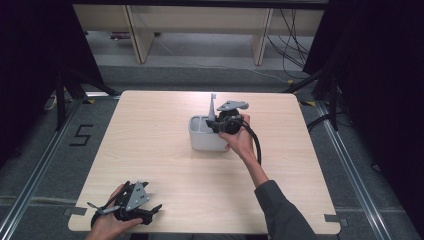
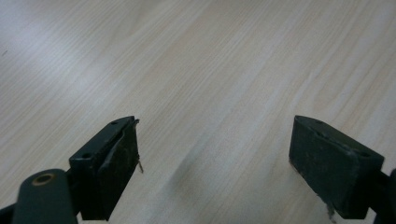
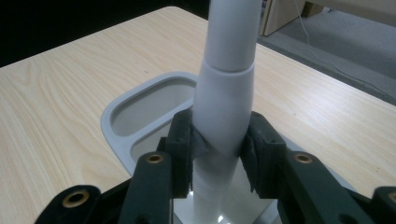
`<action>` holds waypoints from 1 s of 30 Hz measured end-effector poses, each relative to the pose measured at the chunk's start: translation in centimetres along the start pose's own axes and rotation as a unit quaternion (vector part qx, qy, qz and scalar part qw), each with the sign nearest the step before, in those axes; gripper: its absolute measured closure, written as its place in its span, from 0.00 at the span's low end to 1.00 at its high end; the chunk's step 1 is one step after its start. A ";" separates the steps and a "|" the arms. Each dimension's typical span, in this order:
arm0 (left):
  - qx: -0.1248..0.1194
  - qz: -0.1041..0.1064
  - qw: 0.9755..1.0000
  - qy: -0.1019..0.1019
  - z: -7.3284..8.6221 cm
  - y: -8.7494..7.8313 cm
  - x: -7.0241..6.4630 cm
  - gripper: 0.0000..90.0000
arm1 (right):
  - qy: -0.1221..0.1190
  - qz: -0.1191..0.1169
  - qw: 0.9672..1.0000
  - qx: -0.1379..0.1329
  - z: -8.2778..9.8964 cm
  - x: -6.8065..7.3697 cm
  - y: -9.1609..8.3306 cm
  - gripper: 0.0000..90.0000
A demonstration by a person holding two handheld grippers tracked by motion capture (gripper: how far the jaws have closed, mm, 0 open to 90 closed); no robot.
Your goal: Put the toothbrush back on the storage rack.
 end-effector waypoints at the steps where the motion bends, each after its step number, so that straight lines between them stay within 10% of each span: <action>1: 0.000 0.000 1.000 0.000 0.0 0.0 0.0 0.17 | 0.002 -0.004 1.000 -0.001 0.0 0.1 0.1 0.74; 30: 0.001 -0.001 1.000 0.002 0.0 0.0 0.0 0.17 | 0.002 -0.008 1.000 -0.018 -0.5 0.5 -0.4 0.65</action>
Point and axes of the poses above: each handheld gripper's, and its own axes: y roughly forward along the jaws, z roughly out of its underside, x roughly to its left, the point moved 10 cm from there along y, roughly forward along the jaws, and after that the axes turned 4 degrees about -z, right-handed, at the moved point
